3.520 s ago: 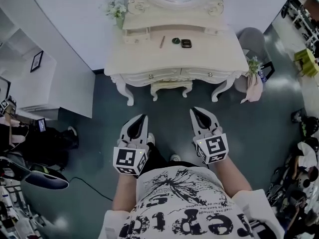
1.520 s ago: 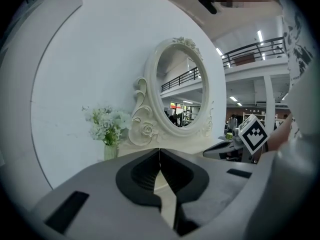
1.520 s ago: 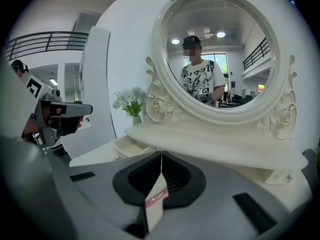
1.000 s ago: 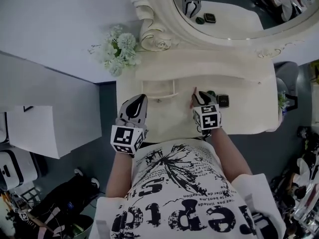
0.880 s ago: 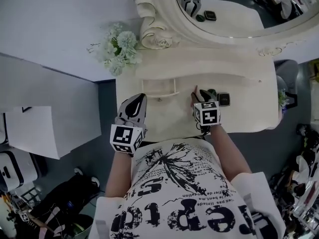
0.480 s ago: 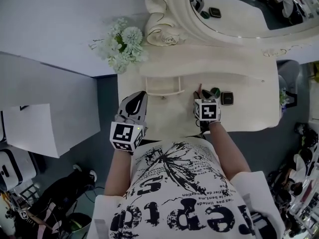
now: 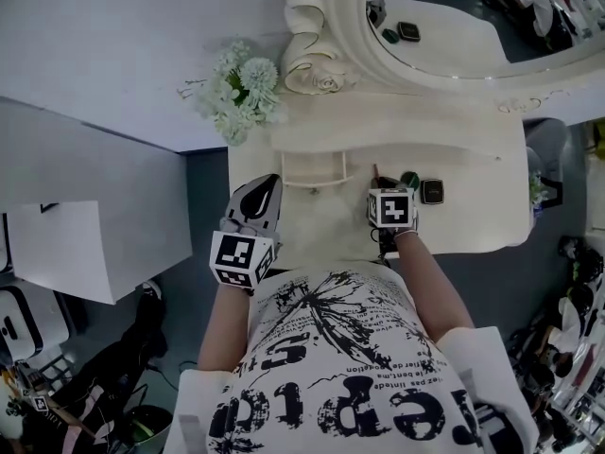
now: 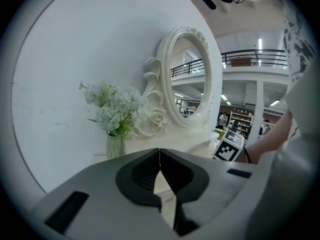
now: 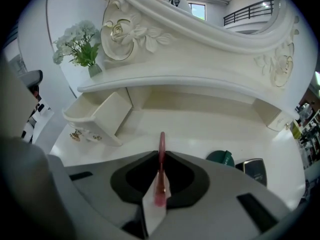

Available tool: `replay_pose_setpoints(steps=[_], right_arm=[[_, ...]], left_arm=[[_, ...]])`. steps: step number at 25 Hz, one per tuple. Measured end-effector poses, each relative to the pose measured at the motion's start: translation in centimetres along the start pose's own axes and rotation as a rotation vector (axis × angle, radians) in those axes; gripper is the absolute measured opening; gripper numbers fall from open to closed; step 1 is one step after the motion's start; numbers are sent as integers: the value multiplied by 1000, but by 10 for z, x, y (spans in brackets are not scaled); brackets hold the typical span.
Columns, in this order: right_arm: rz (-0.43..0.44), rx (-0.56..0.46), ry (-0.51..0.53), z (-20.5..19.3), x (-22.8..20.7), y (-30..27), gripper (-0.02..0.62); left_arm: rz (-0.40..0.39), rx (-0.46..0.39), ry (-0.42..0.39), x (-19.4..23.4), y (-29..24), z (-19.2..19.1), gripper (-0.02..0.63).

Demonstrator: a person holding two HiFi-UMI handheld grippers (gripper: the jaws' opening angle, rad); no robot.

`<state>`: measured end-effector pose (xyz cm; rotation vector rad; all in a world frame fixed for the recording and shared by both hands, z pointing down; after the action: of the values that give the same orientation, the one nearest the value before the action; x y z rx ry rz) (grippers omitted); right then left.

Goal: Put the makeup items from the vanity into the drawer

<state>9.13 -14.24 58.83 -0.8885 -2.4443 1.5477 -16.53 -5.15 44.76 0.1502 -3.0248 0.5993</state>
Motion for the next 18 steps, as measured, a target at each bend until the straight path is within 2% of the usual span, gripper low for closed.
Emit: replay_pose_setpoints(steps=[4,11,15,18], right_arm=[[21,-73,3,16,9,17,55],[124,-199,72,55,46,50,55],[180,-239,167,76,72,56,55],[211,-229,272,88,93,52,55]], left_arm=[[-7,-12,-1,1,1,2,21],[0,-46,1,7,7,9,20],[15,-54,5,13,14,8,21],[48,-53,18,22,22,5,21]])
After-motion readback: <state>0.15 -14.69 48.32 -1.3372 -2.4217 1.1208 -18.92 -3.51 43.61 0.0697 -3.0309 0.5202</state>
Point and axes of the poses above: the fingertips, and each gripper's own axes: y backward along the fingers, x to its left, z out of its top, the point moved 6 cm from there along y, backward along the fingers, and after that the axes turned 12 degrees about z, right-handed, at the moved point
